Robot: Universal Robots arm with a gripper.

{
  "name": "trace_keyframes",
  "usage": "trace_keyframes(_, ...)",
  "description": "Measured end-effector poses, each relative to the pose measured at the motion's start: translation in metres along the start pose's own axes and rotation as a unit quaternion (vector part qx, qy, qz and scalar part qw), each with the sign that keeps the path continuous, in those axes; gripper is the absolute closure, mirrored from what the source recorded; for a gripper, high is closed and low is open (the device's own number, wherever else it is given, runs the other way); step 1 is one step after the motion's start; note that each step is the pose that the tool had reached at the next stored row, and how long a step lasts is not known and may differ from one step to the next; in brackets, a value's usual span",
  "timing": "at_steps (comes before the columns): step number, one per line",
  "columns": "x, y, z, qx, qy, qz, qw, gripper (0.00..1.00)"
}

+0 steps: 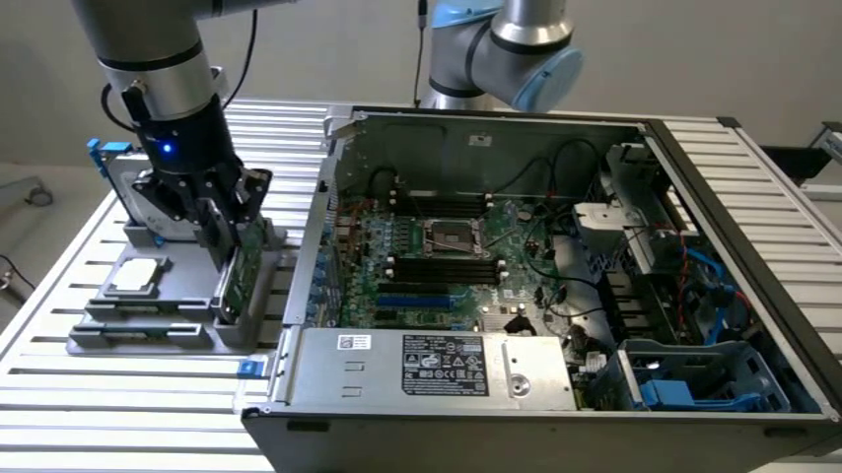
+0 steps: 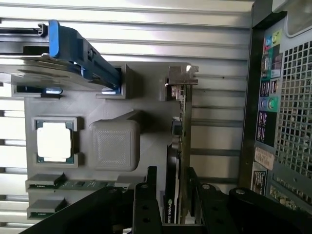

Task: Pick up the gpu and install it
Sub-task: 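Pick up the gpu and move the gpu toward the slot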

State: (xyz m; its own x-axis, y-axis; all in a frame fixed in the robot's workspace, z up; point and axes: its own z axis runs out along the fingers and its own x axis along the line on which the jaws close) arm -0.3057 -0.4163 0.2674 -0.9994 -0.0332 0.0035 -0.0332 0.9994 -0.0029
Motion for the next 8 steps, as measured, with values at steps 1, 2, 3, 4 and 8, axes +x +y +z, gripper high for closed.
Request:
trace_keyframes(1, 0.0, 0.0, 0.0018, 0.0002, -0.0008, 0.0, 1.0, 0.64)
trace_keyframes(2, 0.0, 0.0, 0.0035, 0.0003, -0.0017, 0.0, 1.0, 0.64)
trace_keyframes(3, 0.0, 0.0, 0.0052, 0.0006, -0.0025, 0.0, 1.0, 0.64)
trace_keyframes(4, 0.0, 0.0, 0.0067, 0.0009, -0.0033, 0.0, 1.0, 0.64)
trace_keyframes(8, 0.0, 0.0, 0.0121, 0.0038, -0.0054, 0.0, 1.0, 0.64)
